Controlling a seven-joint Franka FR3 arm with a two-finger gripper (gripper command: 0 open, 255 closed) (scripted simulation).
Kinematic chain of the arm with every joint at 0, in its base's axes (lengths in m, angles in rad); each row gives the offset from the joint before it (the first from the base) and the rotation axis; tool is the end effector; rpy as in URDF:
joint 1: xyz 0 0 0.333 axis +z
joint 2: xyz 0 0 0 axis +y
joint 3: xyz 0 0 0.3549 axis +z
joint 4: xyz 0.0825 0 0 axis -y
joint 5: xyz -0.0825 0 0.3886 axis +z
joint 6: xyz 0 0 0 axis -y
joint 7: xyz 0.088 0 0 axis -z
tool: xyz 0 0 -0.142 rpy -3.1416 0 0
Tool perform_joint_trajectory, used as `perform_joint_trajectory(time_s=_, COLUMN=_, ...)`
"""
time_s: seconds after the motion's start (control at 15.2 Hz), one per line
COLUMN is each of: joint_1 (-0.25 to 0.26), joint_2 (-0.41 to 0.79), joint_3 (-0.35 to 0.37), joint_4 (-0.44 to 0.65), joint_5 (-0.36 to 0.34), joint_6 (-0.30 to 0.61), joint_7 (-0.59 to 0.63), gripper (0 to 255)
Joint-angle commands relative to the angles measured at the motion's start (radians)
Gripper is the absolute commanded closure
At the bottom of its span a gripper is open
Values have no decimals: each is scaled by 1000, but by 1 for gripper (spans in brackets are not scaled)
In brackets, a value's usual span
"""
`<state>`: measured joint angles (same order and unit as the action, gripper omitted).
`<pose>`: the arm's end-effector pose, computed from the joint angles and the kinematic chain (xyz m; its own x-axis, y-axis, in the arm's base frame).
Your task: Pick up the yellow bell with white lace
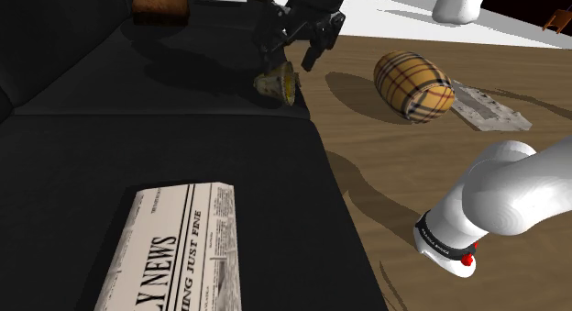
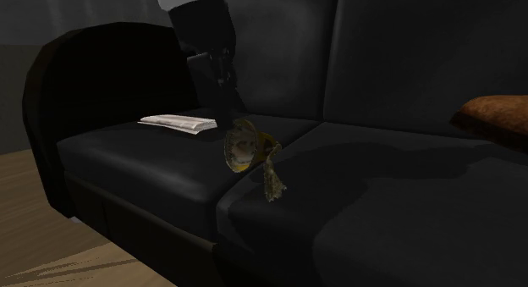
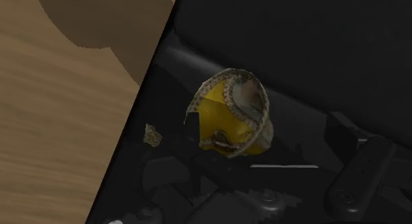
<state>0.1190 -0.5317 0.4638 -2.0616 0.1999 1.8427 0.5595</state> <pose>0.3149 0.2923 0.6403 0.9704 -0.0439 0.2377 -0.0168 -0.9933 -0.1147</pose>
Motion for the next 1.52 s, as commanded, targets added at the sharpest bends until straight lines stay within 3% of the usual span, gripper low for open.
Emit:
perform_joint_trajectory(time_s=0.0, joint_1=2, joint_2=1, joint_3=7, joint_4=-20, joint_5=3, joint_6=23, joint_7=4, gripper=0)
perform_joint_trajectory(time_s=0.4, joint_1=8, joint_2=-10, joint_3=14, joint_4=-89, joint_5=12, joint_6=82, joint_7=1, gripper=0)
perform_joint_trajectory(time_s=0.46, joint_1=8, joint_2=-10, joint_3=15, joint_4=-90, joint_5=12, joint_6=82, joint_7=2, gripper=255)
perform_joint_trajectory(time_s=1.06, joint_1=8, joint_2=-10, joint_3=14, joint_4=-89, joint_5=12, joint_6=82, joint_7=1, gripper=255)
perform_joint_trajectory(time_s=1.45, joint_1=0, joint_2=5, joint_3=5, joint_4=2, joint_5=0, joint_6=4, joint_7=6, gripper=255)
